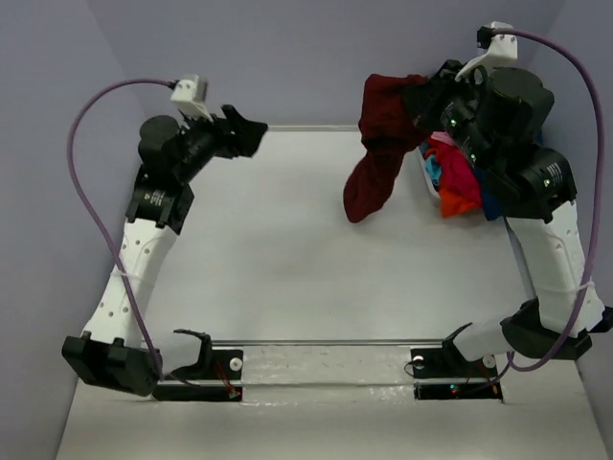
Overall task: Fold and stack the t-shirts
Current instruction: Flatten out the tshirt
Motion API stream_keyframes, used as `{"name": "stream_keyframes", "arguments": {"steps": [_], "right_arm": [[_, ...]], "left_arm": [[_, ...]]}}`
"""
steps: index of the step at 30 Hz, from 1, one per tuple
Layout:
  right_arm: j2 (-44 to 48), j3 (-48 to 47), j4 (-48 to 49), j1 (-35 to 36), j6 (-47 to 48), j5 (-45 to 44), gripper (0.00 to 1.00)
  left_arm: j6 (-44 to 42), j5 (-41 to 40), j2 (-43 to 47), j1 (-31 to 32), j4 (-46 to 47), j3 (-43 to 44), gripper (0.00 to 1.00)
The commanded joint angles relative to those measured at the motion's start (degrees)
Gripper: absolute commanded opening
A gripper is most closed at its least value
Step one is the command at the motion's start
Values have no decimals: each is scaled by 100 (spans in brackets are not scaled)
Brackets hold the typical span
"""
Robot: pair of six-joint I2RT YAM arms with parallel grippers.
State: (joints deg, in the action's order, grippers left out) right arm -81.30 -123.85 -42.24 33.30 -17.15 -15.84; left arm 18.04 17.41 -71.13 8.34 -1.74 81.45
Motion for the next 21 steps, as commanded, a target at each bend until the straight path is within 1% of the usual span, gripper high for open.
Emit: {"name": "stream_keyframes", "arguments": {"steps": [1,2,3,4,5,6,7,11,14,15,16,17,20,21], "right_arm": [[-369,-42,-118,1,-1026,466,7],[-596,-147,-161,1,-1454,624,7],[-598,-287,-249,1,-1745,652,7],[-789,-436,-276,1,-1905,739,7],[-852,-464,-285,1,-2054,888,7],[-888,-464,-259,1,-2395,941,7],[-853,-316,-102,1,-2642,1081,7],[-502,386,460,1,-2917,1241,7],[-335,616,523,1,-2979,1109,7],[-299,773,550,1,-3013,1152,7],[-256,844,611,1,-3057,1205,7],[-220,915,759,1,-3075,1284,7],[-158,925,814,1,-3093,1408,7],[-167,898,744,1,-3076,1356,7]], "left_arm": [[-1079,2039,476,1411,139,-902,99],[-1171,2004,660,1590,139,-938,99],[-1189,2029,723,1722,339,-947,99],[-1111,2082,776,1802,489,-1025,99],[-936,2117,837,1942,682,-1078,99],[-856,2100,864,2022,1040,-1131,99],[-803,1987,864,2197,1296,-1236,99],[-908,1302,742,2558,1483,-1176,99],[-838,1090,619,2559,1772,-1131,99],[-820,898,514,2611,1878,-1123,99],[-785,757,434,2611,1896,-1079,99],[-793,425,347,2611,1870,-1035,99],[-872,36,117,2664,1669,-956,99],[-899,-235,109,2664,1572,-956,99]]}}
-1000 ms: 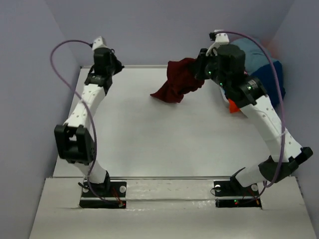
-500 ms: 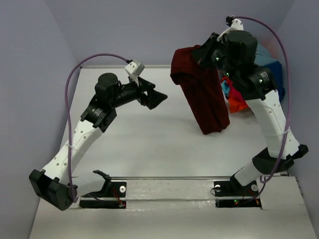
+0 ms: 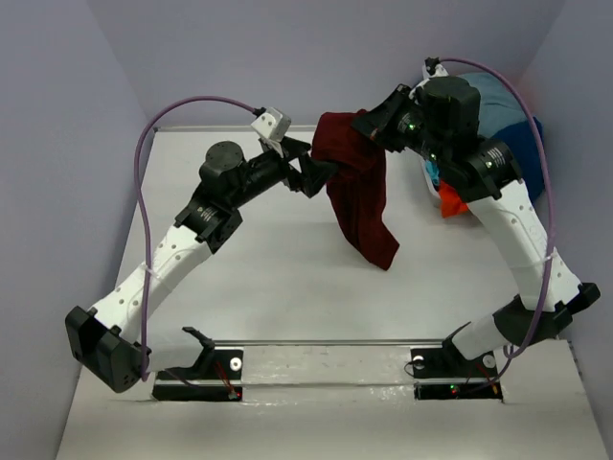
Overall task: Fold and stack the t-shirts
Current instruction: Flatten out the tshirt
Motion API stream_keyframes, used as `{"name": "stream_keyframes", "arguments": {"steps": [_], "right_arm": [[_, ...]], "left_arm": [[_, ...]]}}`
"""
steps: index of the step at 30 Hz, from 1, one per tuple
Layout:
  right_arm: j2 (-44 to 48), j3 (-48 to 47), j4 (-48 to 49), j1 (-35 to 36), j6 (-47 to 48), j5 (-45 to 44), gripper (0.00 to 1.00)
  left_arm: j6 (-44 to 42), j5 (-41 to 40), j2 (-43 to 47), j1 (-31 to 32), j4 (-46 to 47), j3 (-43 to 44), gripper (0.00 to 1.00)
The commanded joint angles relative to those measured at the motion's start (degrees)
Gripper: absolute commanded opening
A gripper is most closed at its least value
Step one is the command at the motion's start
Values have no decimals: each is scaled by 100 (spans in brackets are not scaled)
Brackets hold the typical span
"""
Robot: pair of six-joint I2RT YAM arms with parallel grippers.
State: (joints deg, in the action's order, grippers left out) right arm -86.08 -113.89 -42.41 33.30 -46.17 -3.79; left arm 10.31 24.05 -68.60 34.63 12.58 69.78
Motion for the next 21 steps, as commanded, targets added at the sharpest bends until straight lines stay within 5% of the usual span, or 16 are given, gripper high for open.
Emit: {"name": "stream_keyframes", "arguments": {"steps": [1,5,8,11,12,14,18,21], "right_arm": [[329,-99,743,53,-164,159,7],[417,59,927,54,-208,317,7],[356,33,980,54,-234,553,7],[312,94,989,54,-296,748,7],[320,147,1007,54,-296,766,7],[338,217,1033,54,-200,783,7],[206,-291,238,54,608,434,7],[101,-731,-562,54,1591,-881,7]], "left_arm": [[-195,-1007,-119,35,105,203,99],[-363,-1455,-127,35,191,150,97],[-249,-1430,-250,35,403,202,82],[6,-1272,-365,35,780,308,54],[85,-1193,-408,35,964,343,32],[200,-1149,-452,35,1018,510,6],[-746,-1970,-400,35,370,1019,6],[-2179,-2753,-216,-88,-665,1564,6]]}}
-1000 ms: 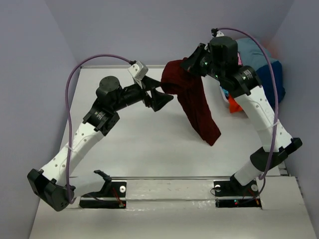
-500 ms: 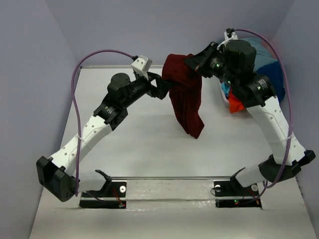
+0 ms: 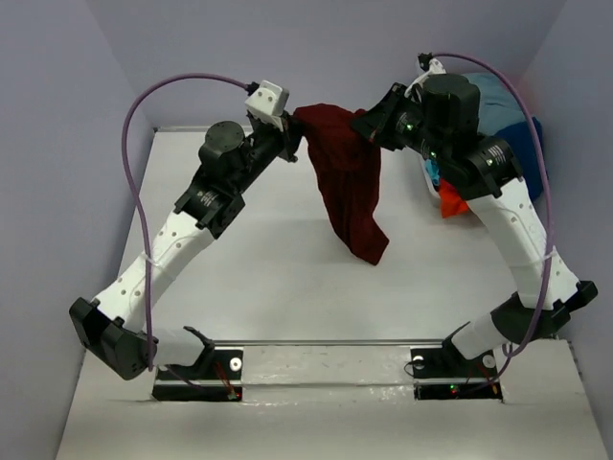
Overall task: Fold and stack the t-shirts
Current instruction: Flatten out the tshirt
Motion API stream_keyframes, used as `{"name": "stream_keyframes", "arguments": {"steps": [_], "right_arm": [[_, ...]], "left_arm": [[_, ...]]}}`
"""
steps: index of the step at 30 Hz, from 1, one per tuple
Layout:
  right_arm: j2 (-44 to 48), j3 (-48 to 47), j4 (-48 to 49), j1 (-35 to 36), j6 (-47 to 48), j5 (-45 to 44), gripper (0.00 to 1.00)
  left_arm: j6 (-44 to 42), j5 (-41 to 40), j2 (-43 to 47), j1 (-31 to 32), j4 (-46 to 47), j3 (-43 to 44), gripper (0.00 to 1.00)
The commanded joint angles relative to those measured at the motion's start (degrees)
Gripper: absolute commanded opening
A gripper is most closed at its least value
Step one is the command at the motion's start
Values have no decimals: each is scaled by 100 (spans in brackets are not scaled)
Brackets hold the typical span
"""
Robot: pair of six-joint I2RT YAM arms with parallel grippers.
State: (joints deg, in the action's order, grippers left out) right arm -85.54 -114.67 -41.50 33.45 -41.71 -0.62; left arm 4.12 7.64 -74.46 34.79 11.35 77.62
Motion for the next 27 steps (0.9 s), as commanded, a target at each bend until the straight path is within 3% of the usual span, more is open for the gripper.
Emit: {"name": "stream_keyframes", "arguments": {"steps": [1,5,8,9,11,13,15,17,18,23,27], "right_arm": [[72,-644,-780,39,1313,-1351,7],[484,276,-440,39,2061,-793,10],[905,1477,901,39,2184,339,15],[968,1718,1133,39,2342,1153,19],[969,2044,1459,39,2361,1511,21],[890,2089,1373,39,2317,1574,29],[881,2211,1381,39,2308,1592,50],[959,2335,1486,39,2238,1688,62],[1082,2466,1652,39,2142,1854,77],[1548,2994,2523,99,2124,2409,87],[1672,2969,2323,223,2701,2488,93]], "left_arm": [[-1755,-1159,414,-191,-703,1076,6],[-2187,-20,590,-358,-1248,1685,6],[-2117,1280,459,-358,-1626,2202,6],[-2230,1345,345,-289,-1897,2352,6],[-2380,1389,204,-235,-2180,2757,6],[-2512,1311,-16,-235,-2550,3134,6],[-2565,1135,-104,-235,-2656,3250,6],[-2557,1064,-131,-235,-2647,3312,6],[-2539,1064,-157,-235,-2621,3338,6],[-2451,950,-254,-235,-2594,3382,6],[-2434,705,-438,-183,-2673,3417,6]]}}
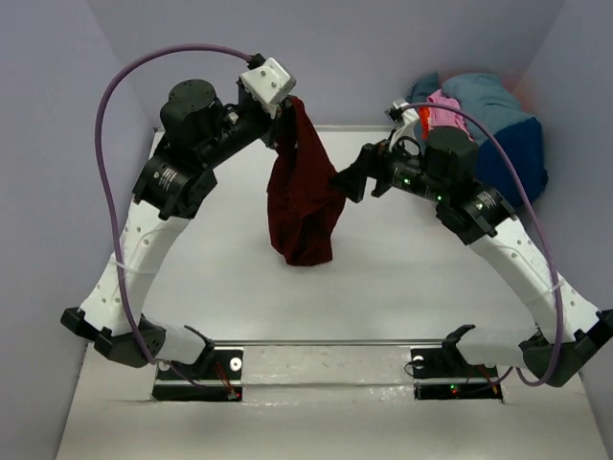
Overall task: Fold and stack the t-shirts
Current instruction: Flatten out the tshirt
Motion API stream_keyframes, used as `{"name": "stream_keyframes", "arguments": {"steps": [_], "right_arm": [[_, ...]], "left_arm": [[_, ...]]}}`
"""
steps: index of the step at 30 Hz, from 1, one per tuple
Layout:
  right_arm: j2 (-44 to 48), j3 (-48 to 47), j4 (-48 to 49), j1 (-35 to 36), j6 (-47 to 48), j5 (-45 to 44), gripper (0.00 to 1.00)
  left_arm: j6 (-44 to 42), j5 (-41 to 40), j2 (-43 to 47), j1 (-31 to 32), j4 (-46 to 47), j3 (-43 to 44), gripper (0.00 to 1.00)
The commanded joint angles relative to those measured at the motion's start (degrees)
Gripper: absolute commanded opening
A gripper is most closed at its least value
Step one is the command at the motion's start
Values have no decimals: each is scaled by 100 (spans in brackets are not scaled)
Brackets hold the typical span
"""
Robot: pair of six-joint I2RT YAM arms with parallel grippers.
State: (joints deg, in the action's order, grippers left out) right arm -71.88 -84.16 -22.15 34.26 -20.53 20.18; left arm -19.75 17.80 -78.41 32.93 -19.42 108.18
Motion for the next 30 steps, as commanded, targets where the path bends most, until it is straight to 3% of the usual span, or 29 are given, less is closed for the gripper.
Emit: {"name": "stream_keyframes", "arguments": {"steps": [1,6,11,15,19,21,24,30], "right_arm": [[367,-161,291,212,690,303,93],[552,-793,-130,213,1113,-155,94],[464,-804,-245,318,1104,311,94],[52,-812,-351,1151,1218,-206,92],[-580,-883,-123,2476,1289,-2090,92],[-766,-839,44,2751,1341,-3017,92],[-950,-594,639,3024,1614,-5078,93],[-1083,-373,1950,3025,2263,-6008,99]], "left_arm": [[-38,-330,-95,3,360,414,6],[-3,-619,-218,3,334,353,6],[295,-1015,-429,3,395,607,6],[901,-2066,-840,3,352,1107,6],[1376,-2755,-1272,65,-447,1942,6],[1648,-2853,-1203,117,-475,1883,6],[1807,-2835,-1010,170,-396,1663,6],[1913,-2826,-895,223,-483,1671,6]]}}
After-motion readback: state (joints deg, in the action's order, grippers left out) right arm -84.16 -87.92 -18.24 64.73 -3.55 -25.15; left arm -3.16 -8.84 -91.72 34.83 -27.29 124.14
